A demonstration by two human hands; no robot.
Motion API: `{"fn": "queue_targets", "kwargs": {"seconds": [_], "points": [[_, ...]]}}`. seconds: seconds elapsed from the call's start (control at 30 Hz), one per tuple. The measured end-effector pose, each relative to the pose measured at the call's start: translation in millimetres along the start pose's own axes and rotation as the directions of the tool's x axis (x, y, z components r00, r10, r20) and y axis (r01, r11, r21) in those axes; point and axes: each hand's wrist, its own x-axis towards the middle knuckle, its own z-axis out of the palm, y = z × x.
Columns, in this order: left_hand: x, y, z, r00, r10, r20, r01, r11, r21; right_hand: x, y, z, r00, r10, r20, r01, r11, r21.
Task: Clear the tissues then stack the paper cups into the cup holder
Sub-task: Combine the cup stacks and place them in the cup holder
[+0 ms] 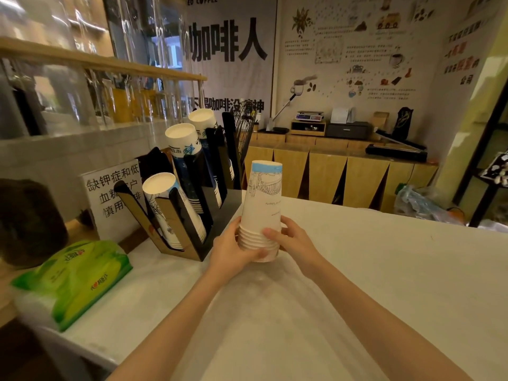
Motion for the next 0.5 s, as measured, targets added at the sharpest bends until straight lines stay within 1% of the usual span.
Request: {"fn": "queue_targets", "kwargs": {"seconds": [0.13, 0.27, 0.5], "points": [[1.7, 20.5, -14.0, 0.996, 0.064, -0.057, -0.065, 0.998, -0.022, -2.2, -31.2, 1.1, 0.996, -0.078, 0.035, 0.076, 0.996, 0.051], [1.2, 42.1, -30.7, 0.984, 0.138, -0.109, -0.142, 0.989, -0.034, -4.5, -63.3, 4.5, 0.984, -0.164, 0.069, 0.161, 0.986, 0.049], [4.2, 87.9, -82.5, 0.925, 0.28, -0.256, -0.276, 0.96, 0.055, 1.9, -127.8, 25.8, 0.934, -0.337, 0.115, 0.334, 0.941, 0.043]]}}
